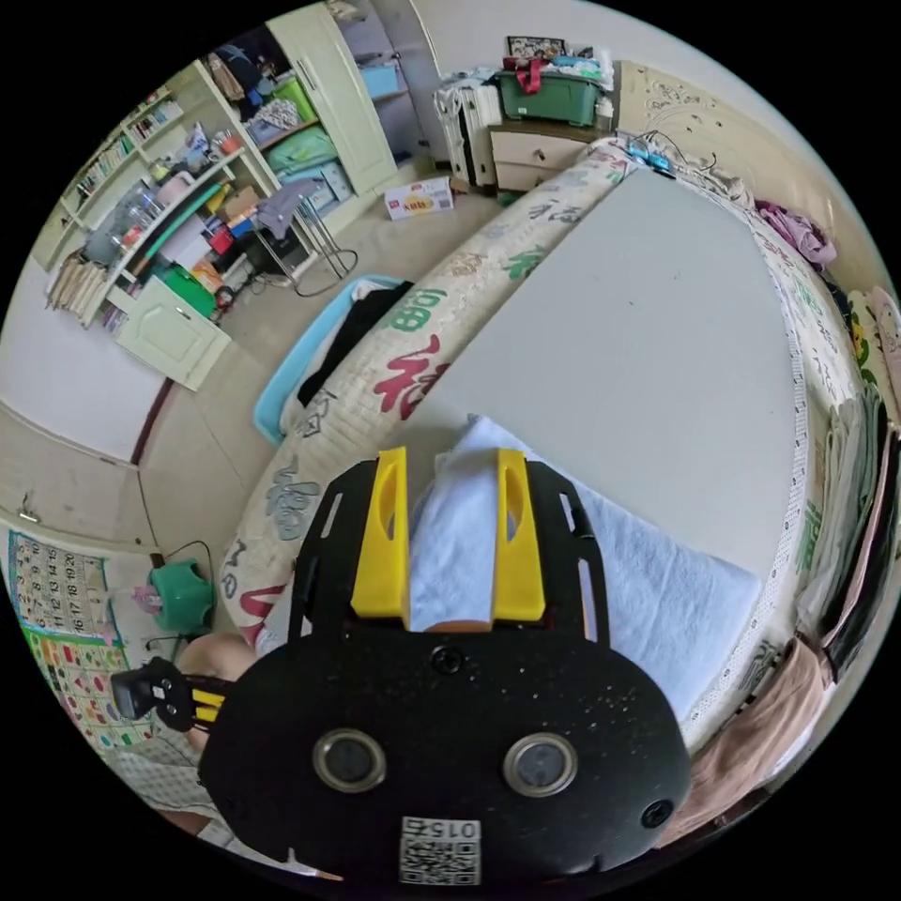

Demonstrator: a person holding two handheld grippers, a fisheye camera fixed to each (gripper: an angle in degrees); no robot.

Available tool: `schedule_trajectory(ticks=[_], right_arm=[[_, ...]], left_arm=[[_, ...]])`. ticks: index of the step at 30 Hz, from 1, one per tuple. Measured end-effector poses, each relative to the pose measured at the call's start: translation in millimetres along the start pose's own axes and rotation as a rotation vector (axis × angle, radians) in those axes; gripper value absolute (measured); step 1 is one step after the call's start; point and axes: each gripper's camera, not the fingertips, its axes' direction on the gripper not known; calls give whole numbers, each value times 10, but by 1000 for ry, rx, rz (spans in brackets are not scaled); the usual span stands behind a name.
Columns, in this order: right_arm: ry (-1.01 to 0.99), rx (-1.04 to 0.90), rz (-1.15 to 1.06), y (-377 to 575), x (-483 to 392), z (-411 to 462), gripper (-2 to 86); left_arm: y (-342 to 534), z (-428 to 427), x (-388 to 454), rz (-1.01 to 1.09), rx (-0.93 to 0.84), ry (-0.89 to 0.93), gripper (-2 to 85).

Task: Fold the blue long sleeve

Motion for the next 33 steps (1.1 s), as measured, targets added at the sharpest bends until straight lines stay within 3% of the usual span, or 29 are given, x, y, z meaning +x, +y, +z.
schedule_trajectory(ticks=[7,13,18,25,33], right_arm=[[70,62,-38,-176,-129,-58,44],[53,102,-65,-393,-420,-30,43],[194,71,-104,-494,-679,358,57],[303,-11,-115,-681,-862,190,78],[-57,107,-134,-115,-239,-1105,99]], left_arm=[[23,-142,-119,9,63,-29,-5],[65,-187,-316,-17,50,-94,-6],[23,1,-499,-36,-28,-125,-6],[-60,163,-751,-41,-83,-128,-3],[46,10,-1300,-159,-21,4,22]])
